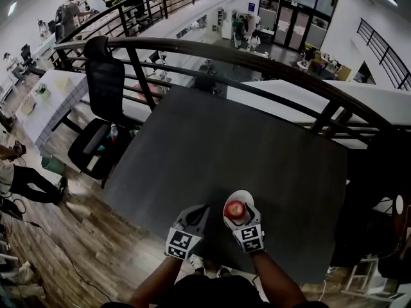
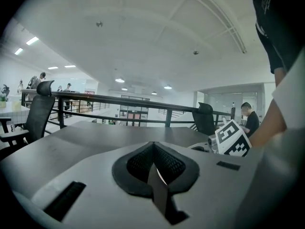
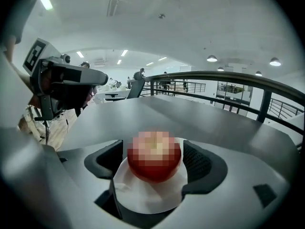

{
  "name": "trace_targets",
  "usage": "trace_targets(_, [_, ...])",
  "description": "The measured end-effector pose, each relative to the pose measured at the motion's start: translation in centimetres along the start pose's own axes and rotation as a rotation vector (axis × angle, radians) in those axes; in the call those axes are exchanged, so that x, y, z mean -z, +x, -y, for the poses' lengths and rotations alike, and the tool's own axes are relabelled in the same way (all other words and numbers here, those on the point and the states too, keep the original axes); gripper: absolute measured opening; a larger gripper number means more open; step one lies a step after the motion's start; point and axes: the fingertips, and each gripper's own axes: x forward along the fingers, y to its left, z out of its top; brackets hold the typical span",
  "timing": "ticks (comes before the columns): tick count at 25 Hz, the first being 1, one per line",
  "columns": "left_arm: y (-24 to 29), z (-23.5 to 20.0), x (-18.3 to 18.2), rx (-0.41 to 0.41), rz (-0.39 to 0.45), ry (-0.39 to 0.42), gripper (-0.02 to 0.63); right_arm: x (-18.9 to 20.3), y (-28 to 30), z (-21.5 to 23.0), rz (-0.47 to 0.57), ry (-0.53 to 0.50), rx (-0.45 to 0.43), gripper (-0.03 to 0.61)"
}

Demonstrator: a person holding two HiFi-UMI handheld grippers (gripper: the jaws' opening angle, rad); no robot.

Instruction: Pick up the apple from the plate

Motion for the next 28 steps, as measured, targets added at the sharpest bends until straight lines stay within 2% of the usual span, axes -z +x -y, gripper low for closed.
trace_targets(7, [-0.7, -0.4, 1.4, -0.021, -0.015, -0.035, 0.020, 1.0, 0.7, 0.3, -0.041, -0.004, -0.009, 0.376])
trace_targets(15, [-1.6, -0.5, 0.3, -0.032, 0.010, -0.044, 0.020, 1.0, 0.9, 0.5, -0.039, -0.021, 0.002, 0.376])
trace_targets(28, [-1.6, 1.4, -0.9, -0.003, 0.017, -0.025, 0.020, -3.9, -3.4, -0.1, 0.100, -0.039, 0.009, 0.376])
